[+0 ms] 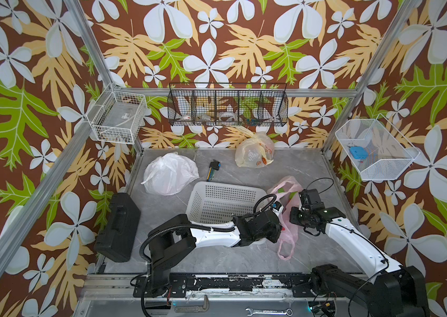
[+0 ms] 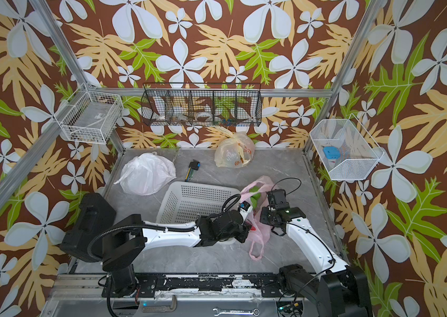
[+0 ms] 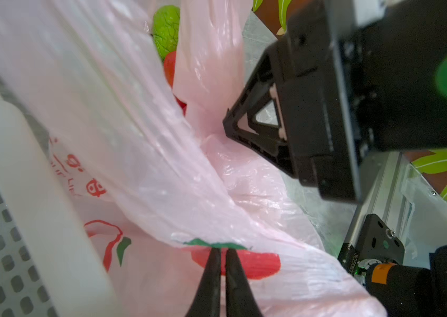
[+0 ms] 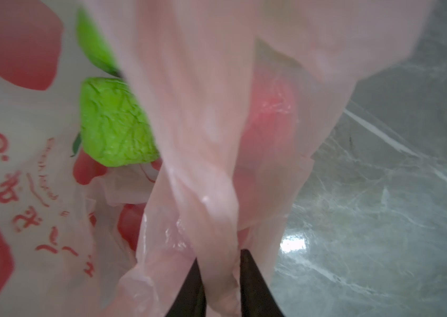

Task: Untie the knot of a plastic bag & take out the apple
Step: Pick up the apple from the plastic bag.

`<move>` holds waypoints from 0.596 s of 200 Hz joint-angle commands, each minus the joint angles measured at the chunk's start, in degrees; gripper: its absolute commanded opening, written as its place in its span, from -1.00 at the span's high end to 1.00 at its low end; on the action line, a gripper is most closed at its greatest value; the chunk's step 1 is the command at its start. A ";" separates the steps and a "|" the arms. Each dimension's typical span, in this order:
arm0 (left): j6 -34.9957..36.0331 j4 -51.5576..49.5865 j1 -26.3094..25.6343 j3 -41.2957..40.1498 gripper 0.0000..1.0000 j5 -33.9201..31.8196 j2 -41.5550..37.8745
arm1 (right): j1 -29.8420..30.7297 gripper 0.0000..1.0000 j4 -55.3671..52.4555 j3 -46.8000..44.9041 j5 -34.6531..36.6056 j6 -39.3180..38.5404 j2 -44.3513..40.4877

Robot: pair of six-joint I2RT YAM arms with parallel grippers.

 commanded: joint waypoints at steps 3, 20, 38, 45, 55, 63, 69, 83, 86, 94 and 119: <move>0.12 -4.99 0.18 -0.21 0.89 -2.45 0.68 | -0.07 0.64 2.84 -1.36 -1.53 -0.16 -0.57; 0.88 -6.92 0.83 0.83 0.95 -3.60 0.93 | -0.12 0.86 3.28 -2.04 -2.38 0.12 -0.77; 1.35 -8.50 2.00 1.18 1.00 -4.09 0.50 | -0.06 1.00 1.84 -2.35 -2.06 -0.26 -1.23; 1.54 -8.71 2.46 0.96 1.00 -4.35 0.05 | -0.06 1.00 0.94 -2.49 -1.95 -0.40 -1.74; 1.94 -9.13 3.13 0.63 1.00 -4.70 -0.63 | -0.03 1.00 -0.21 -2.71 -1.99 -0.03 -2.97; 2.37 -9.49 3.50 0.47 1.00 -4.92 -1.11 | 0.30 1.00 -0.50 -2.81 -2.84 0.48 -4.24; 2.68 -9.79 3.72 0.45 1.00 -5.01 -1.33 | 0.73 1.00 -1.13 -2.77 -2.92 0.92 -5.33; 3.44 -10.28 3.88 0.73 1.00 -5.15 -1.80 | 2.49 1.00 -3.41 -1.79 -1.09 1.76 -7.34; 3.52 -10.48 3.91 0.84 1.00 -5.14 -1.84 | 2.98 1.00 -4.09 -1.44 -0.59 1.86 -7.71; 3.77 -10.73 3.91 1.22 1.00 -4.78 -1.80 | 4.03 1.00 -5.67 -0.38 0.37 2.05 -8.65; 3.62 -10.65 3.91 1.69 1.00 -3.64 -1.46 | 6.38 0.69 -9.64 4.23 1.46 2.41 -10.37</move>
